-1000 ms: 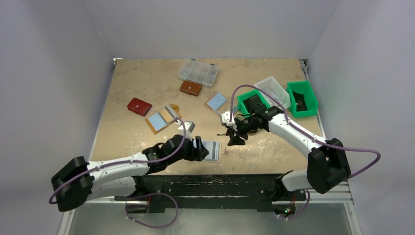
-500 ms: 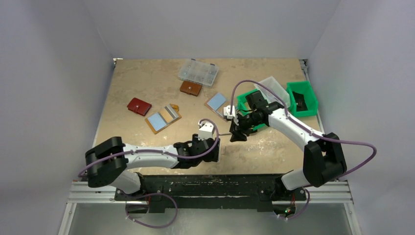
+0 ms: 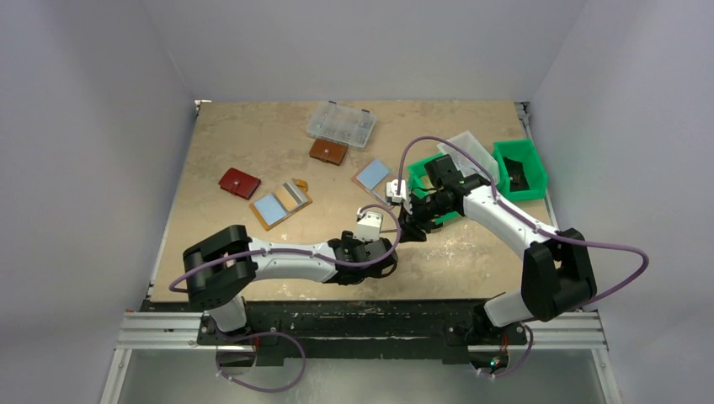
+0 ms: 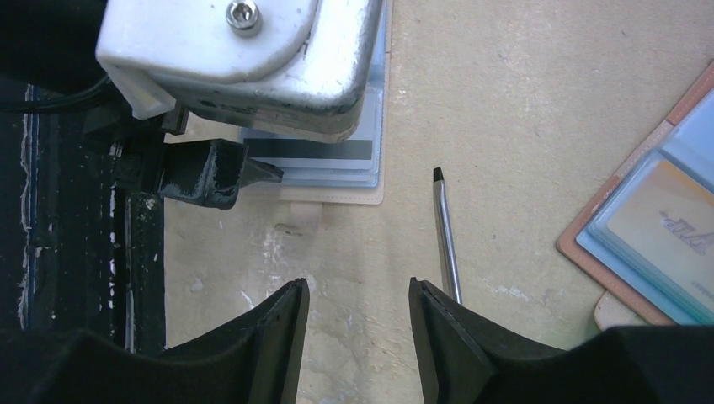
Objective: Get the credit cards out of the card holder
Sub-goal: Remove the credit card from the card holder.
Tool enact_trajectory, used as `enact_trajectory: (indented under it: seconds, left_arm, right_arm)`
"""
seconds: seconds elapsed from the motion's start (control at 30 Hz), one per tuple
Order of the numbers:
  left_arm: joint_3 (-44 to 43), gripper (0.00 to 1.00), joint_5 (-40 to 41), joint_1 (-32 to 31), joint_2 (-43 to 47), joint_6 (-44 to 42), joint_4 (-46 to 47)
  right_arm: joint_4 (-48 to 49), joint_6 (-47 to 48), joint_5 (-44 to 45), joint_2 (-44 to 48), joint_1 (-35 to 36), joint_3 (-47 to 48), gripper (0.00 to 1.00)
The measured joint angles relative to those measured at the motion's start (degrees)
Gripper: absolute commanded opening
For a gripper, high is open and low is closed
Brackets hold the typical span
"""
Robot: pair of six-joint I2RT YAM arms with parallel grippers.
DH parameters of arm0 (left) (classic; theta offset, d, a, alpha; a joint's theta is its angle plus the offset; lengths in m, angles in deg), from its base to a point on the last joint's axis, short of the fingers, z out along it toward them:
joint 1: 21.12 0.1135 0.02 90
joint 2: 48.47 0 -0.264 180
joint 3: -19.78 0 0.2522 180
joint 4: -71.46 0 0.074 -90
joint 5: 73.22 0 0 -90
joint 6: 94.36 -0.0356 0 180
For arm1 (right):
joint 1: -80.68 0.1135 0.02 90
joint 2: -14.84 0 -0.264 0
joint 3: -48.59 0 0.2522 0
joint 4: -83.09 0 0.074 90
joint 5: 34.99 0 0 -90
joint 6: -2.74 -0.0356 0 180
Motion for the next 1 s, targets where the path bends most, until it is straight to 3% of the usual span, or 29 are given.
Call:
enact_trajectory:
  seconds: [0.53,0.83,1.0]
  left_arm:
    - [0.2,0.63,-0.1,0.0,0.1,0.3,-1.0]
    - [13.1,0.62,-3.1,0.3,14.9,-2.8,8.9]
    - [20.4,0.49,-6.9,4.2,23.4,-2.8,15.5]
  right_arm:
    - [-0.5,-0.2,-0.6,0.0,0.0,0.1,0.51]
    - [0.9,-4.4,-4.1,-2.2,2.8,0.1,0.16]
    - [1.6,-6.1,-2.8,-5.5,8.4,0.1,0.04]
